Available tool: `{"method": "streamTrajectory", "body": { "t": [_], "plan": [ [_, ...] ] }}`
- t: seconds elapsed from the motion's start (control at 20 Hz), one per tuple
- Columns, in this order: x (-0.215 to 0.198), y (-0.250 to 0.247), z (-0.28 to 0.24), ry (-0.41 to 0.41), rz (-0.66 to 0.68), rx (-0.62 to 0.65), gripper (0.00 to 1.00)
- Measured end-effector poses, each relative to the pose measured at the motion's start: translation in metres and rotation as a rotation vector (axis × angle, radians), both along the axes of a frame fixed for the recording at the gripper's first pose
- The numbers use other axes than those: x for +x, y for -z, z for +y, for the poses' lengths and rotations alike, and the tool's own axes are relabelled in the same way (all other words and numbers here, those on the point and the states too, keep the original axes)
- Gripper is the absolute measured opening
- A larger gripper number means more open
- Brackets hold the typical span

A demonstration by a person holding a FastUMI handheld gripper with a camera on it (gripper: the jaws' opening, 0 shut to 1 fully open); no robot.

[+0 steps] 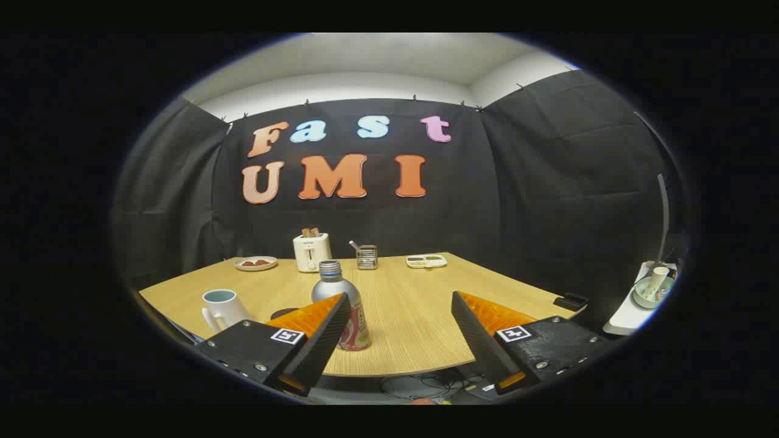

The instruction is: Take the bottle from table, then pour the juice into the cup, finally place the bottle on the coaster

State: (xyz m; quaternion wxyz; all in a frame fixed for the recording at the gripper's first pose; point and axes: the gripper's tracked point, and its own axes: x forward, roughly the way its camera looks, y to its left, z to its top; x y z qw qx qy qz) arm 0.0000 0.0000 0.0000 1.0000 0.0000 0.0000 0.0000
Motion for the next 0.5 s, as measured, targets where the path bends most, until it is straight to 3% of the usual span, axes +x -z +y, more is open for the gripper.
{"method": "streamTrajectory", "body": {
  "t": [0.5],
  "plan": [
    [-0.0004, -0.0011, 0.0079, -0.022, -0.004, -0.011, 0.99]
  ]
}}
